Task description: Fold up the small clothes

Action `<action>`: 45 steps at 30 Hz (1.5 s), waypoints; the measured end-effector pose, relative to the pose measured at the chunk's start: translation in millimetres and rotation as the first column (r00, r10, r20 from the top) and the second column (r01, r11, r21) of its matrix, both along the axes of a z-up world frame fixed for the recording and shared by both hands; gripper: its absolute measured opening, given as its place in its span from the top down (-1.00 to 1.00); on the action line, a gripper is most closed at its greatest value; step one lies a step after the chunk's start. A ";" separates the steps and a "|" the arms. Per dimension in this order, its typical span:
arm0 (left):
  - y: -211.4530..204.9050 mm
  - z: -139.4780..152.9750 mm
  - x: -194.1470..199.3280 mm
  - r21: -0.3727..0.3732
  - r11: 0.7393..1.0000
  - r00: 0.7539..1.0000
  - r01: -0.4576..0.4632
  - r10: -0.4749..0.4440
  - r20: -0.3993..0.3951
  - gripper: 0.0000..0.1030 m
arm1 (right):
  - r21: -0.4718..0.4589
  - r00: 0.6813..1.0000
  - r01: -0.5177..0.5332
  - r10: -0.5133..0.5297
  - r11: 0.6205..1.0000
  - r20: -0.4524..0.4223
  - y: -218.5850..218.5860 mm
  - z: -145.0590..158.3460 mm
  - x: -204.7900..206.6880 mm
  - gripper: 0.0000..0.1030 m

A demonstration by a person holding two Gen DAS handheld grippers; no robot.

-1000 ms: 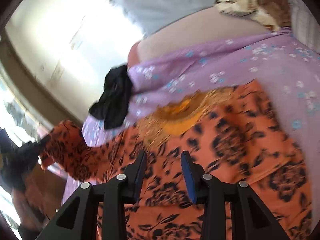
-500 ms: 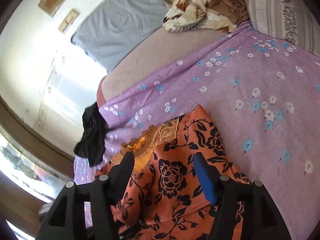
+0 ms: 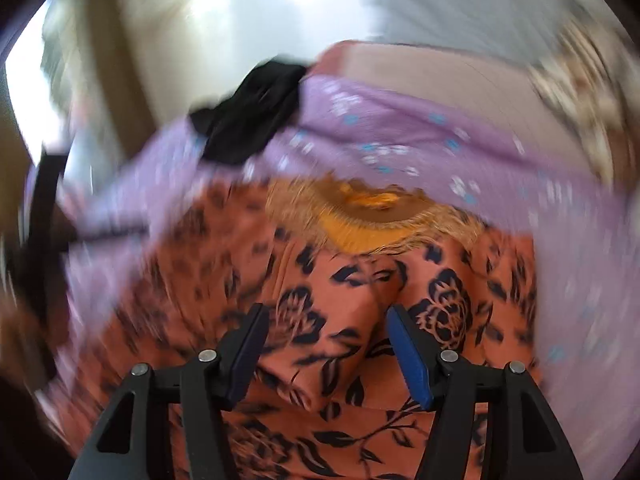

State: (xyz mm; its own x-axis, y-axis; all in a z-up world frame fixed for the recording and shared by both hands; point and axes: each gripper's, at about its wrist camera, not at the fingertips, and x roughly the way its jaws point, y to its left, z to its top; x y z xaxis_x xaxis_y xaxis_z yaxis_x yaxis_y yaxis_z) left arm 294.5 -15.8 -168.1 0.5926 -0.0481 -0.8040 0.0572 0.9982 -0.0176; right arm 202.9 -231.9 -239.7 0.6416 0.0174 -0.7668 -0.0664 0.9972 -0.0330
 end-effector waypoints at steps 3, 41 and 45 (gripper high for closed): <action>-2.1 -7.0 8.3 0.007 1.000 0.999 -0.006 0.006 -0.033 -0.48 | -0.116 0.996 -0.090 0.088 0.989 -0.015 20.5 -7.7 -6.0 -0.26; -15.1 -40.6 24.7 0.049 0.999 0.976 0.000 0.011 -0.216 -0.48 | 0.137 0.983 -0.061 0.083 0.989 -0.162 6.4 -40.7 30.4 0.52; -14.5 -42.1 24.4 0.043 0.999 0.976 -0.003 0.012 -0.218 -0.49 | 0.130 0.987 -0.050 0.069 0.990 -0.144 7.9 -50.3 31.4 0.50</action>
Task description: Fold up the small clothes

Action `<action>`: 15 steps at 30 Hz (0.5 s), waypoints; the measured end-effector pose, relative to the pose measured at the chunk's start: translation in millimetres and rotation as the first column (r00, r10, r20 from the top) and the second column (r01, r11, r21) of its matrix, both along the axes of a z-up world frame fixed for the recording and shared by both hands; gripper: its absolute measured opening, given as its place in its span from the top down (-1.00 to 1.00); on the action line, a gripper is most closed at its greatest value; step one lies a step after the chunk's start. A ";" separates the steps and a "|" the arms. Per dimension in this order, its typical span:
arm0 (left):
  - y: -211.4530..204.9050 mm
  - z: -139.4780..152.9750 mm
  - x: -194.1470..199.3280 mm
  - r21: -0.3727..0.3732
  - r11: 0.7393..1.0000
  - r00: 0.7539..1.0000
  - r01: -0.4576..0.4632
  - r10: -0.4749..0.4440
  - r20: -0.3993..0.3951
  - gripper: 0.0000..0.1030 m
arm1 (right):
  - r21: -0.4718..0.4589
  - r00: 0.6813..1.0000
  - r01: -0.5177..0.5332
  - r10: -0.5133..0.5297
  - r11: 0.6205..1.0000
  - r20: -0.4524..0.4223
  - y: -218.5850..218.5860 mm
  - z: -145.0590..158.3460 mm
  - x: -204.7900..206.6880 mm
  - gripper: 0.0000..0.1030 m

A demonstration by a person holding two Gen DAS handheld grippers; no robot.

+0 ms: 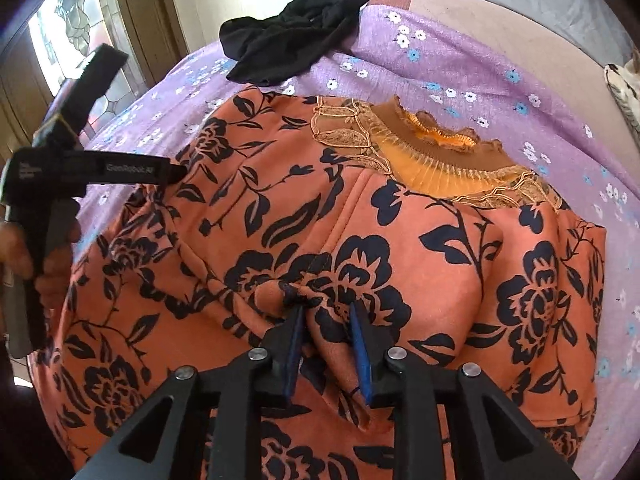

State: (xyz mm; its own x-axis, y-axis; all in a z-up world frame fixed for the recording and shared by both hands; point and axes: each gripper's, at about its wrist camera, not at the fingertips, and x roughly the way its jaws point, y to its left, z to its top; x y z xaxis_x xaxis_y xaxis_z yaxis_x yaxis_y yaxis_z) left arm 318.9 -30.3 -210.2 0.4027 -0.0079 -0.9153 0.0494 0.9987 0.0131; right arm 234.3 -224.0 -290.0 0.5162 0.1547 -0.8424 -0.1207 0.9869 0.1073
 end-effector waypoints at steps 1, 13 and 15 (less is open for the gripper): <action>-0.1 -0.2 -0.2 0.001 1.000 1.000 0.001 -0.001 0.001 -0.49 | -0.001 1.000 0.005 -0.005 1.000 0.012 -0.7 0.4 0.6 0.52; 9.6 15.1 -4.7 0.029 0.998 0.997 -0.056 0.055 0.060 -0.48 | 0.141 0.829 0.552 -0.560 0.822 0.014 -150.4 22.3 -19.0 0.91; 8.7 19.4 -6.0 0.042 0.998 0.996 -0.056 0.053 0.077 -0.48 | 0.163 0.771 0.631 -0.637 0.759 -0.017 -179.5 19.6 -30.2 0.91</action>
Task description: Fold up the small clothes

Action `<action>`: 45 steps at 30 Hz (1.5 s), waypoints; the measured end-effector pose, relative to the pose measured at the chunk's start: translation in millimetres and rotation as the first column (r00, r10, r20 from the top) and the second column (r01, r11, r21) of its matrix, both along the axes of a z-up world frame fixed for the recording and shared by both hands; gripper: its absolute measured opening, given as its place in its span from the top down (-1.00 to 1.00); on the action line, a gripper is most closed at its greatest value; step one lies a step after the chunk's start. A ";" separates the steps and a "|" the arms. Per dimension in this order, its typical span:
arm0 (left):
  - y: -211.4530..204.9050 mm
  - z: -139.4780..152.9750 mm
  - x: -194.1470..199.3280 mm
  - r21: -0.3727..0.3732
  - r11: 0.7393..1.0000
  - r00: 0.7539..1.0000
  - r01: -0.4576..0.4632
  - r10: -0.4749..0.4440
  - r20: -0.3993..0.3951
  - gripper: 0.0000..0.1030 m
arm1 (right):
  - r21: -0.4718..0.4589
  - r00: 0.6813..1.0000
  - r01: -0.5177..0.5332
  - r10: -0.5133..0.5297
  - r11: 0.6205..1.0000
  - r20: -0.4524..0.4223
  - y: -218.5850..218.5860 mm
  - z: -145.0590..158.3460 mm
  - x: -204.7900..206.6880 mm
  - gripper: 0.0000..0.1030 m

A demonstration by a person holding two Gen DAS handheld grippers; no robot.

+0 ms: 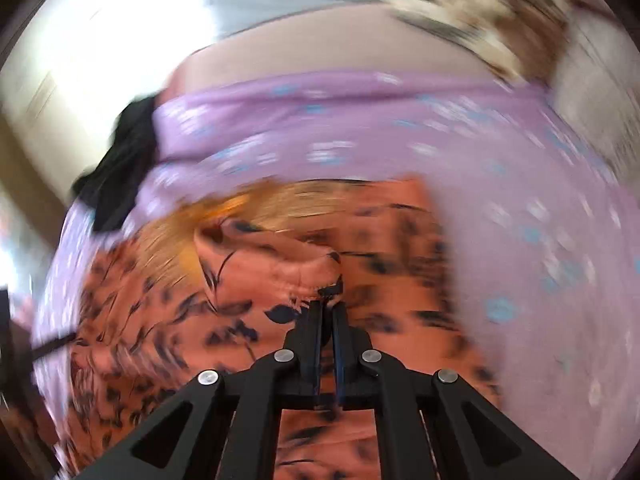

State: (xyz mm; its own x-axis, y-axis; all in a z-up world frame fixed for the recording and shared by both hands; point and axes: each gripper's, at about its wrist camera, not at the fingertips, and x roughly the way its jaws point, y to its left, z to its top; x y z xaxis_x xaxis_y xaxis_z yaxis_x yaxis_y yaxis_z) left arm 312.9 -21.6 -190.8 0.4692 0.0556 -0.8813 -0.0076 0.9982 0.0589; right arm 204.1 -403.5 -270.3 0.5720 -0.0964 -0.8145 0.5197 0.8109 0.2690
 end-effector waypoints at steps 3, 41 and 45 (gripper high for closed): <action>-5.2 5.0 -3.7 0.028 1.000 1.000 0.012 -0.012 0.027 -0.48 | 0.006 0.997 0.073 -0.073 0.997 -0.035 -22.8 -2.4 -12.9 0.91; -77.4 -19.3 -57.8 -0.038 0.924 0.919 0.381 -0.383 -0.096 -0.48 | 0.329 0.979 0.203 -0.200 0.922 -0.044 -48.2 -33.2 -68.4 0.75; -73.6 -5.2 -59.3 -0.071 0.929 0.929 0.364 -0.368 -0.043 -0.48 | 0.180 0.956 0.289 -0.293 0.940 -0.001 -57.8 -2.9 -82.3 0.72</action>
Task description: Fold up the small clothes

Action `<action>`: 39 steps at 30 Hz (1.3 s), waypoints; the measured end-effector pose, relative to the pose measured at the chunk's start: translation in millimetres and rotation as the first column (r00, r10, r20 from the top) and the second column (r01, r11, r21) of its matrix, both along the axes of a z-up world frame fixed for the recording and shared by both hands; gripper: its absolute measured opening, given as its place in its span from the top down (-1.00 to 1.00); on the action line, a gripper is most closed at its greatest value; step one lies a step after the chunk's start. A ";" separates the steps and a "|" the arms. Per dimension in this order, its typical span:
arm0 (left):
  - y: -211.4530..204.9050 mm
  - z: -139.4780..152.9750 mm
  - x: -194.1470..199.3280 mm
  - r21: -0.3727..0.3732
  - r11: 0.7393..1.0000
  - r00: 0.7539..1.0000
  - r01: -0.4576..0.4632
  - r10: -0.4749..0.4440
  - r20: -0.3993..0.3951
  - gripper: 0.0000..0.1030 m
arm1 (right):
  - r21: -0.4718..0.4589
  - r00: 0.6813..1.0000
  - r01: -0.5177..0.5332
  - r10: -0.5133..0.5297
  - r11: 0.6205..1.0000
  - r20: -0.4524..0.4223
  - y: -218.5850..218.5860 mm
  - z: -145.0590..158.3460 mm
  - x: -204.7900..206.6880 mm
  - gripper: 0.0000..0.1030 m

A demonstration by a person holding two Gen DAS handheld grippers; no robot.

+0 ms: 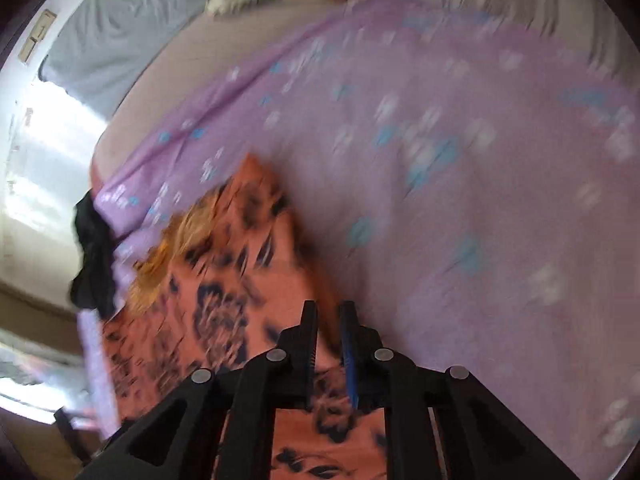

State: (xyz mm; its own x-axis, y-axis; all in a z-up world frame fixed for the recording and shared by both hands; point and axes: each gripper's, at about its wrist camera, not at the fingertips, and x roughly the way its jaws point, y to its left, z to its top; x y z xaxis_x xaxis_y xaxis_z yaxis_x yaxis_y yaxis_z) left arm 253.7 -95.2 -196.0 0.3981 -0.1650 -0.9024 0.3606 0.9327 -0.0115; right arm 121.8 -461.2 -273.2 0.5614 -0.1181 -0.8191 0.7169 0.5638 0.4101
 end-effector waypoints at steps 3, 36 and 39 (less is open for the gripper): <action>5.8 14.1 -0.6 -0.047 0.999 0.998 -0.015 0.017 0.052 -0.48 | -0.064 0.993 0.015 -0.007 0.998 0.117 4.7 20.9 1.5 0.70; -6.3 -12.2 11.7 0.067 0.995 0.995 -0.073 0.068 0.074 -0.66 | 0.007 0.934 -0.350 0.348 0.937 0.082 66.6 -25.7 99.7 0.64; -6.4 -12.2 11.8 0.068 0.995 0.995 -0.073 0.067 0.074 -0.66 | 0.029 0.916 -0.396 0.392 0.918 0.087 79.0 -20.7 98.8 0.64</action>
